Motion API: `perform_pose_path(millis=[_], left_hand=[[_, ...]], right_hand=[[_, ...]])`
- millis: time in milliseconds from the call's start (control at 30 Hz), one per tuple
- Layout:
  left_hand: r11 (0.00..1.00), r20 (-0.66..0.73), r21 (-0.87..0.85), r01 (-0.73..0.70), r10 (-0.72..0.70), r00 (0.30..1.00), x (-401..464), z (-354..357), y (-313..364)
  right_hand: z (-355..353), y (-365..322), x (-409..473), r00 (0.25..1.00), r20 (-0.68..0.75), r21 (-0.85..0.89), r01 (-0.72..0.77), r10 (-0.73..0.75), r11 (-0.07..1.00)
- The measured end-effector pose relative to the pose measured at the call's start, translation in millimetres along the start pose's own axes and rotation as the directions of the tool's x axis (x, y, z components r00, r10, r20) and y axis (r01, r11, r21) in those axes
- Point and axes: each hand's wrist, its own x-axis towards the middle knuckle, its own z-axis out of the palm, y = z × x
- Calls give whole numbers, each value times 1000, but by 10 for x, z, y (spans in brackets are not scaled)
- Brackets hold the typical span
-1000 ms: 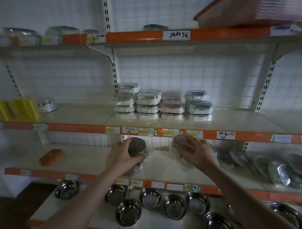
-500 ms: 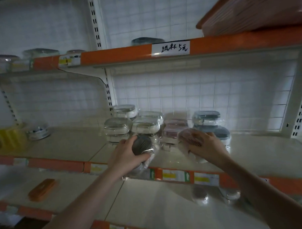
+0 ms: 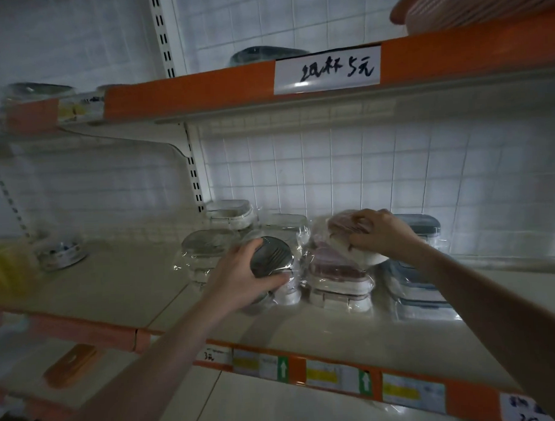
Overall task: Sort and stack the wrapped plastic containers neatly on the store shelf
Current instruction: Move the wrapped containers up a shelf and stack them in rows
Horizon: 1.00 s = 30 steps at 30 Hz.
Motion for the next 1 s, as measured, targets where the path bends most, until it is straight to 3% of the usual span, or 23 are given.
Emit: perform_pose_path(millis=[300,467,633,733,900,1000], left_hand=[[999,19,-7,-34,35,999,239,-93,-57],[998,24,-9,-68,68,997,320,-121,-86],[995,4,-20,-94,94,996,361,-92,-134],[995,16,-8,-104,104,994,383,-74,-148],[993,38,15,-118,117,992,377,-60,-160],[990,31,21,-141,140,990,383,-74,-121]], right_hand=[[66,60,712,976,205,-89,87,-67,992],[66,133,937,912,405,-81,97,-56,992],[117,185,1108,861,501,-111,162,-86,981],[169,232,1165,858,501,-151,219,-116,964],[236,313,1119,886,415,-39,243,-205,969],[254,310,1039,912,341,-123,286,-230,950]])
